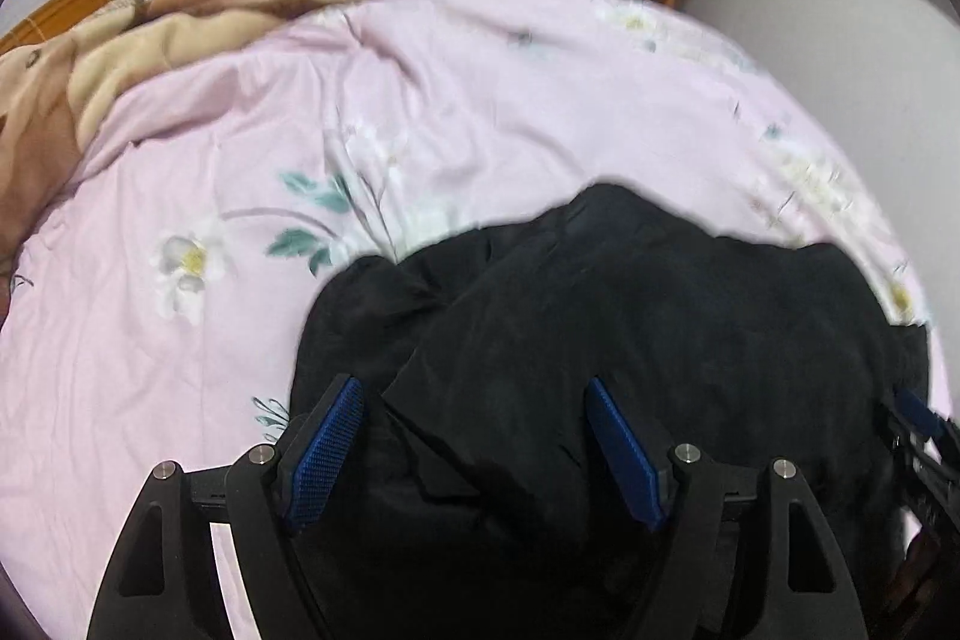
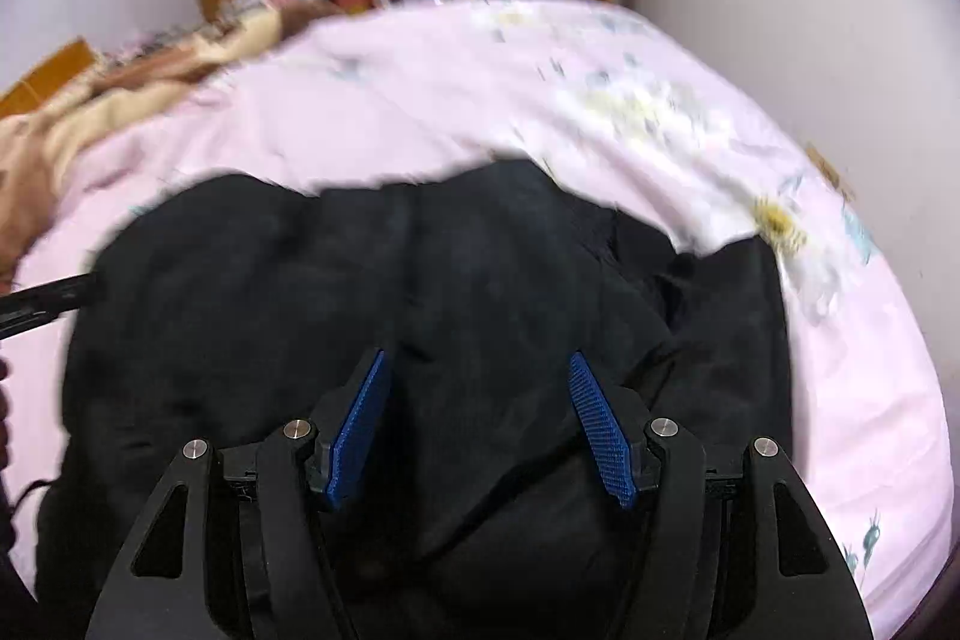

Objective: Fold large clothes

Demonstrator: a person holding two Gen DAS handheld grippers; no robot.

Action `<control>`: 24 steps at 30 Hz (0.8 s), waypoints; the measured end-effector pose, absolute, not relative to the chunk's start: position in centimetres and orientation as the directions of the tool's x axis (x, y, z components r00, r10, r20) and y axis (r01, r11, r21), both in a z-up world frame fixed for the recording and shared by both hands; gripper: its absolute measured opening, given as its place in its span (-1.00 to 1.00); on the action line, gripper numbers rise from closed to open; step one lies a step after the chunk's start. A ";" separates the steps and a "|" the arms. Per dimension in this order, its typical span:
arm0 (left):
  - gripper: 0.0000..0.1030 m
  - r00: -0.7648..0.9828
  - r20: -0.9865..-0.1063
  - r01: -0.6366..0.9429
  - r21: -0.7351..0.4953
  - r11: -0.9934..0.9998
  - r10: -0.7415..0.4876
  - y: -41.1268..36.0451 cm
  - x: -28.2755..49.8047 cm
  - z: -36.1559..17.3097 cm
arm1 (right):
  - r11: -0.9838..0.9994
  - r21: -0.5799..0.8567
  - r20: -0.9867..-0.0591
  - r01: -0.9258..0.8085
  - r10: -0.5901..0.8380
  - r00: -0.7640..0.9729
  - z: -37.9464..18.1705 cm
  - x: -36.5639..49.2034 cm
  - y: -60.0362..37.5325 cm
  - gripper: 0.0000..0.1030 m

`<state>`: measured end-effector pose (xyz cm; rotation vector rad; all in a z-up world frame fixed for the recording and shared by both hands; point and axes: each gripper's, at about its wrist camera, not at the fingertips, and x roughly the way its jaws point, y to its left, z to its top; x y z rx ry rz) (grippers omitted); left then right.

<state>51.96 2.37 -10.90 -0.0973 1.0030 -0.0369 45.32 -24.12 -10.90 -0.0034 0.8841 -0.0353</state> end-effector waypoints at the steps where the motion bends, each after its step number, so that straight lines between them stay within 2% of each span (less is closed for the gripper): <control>1: 0.49 0.527 -0.846 -0.010 -0.096 0.995 -0.076 2.3 52.3 -11.7 | 1.000 -0.022 -0.783 0.021 -0.030 0.621 -11.7 45.9 -24.3 0.21; 15: 0.51 0.507 -0.861 -0.009 -0.039 0.999 -0.029 2.0 52.2 -14.2 | 0.999 -0.050 -0.805 -0.009 -0.035 0.592 -14.4 45.9 -23.7 0.22; 21: 0.50 0.477 -0.877 -0.047 -0.100 0.994 -0.066 2.7 51.4 -12.9 | 0.999 -0.046 -0.818 0.007 -0.041 0.573 -13.1 46.0 -23.5 0.22; 24: 0.50 0.463 -0.881 -0.036 -0.132 0.991 -0.100 3.2 50.4 -11.6 | 1.000 -0.023 -0.795 0.018 -0.029 0.606 -10.9 44.8 -23.7 0.23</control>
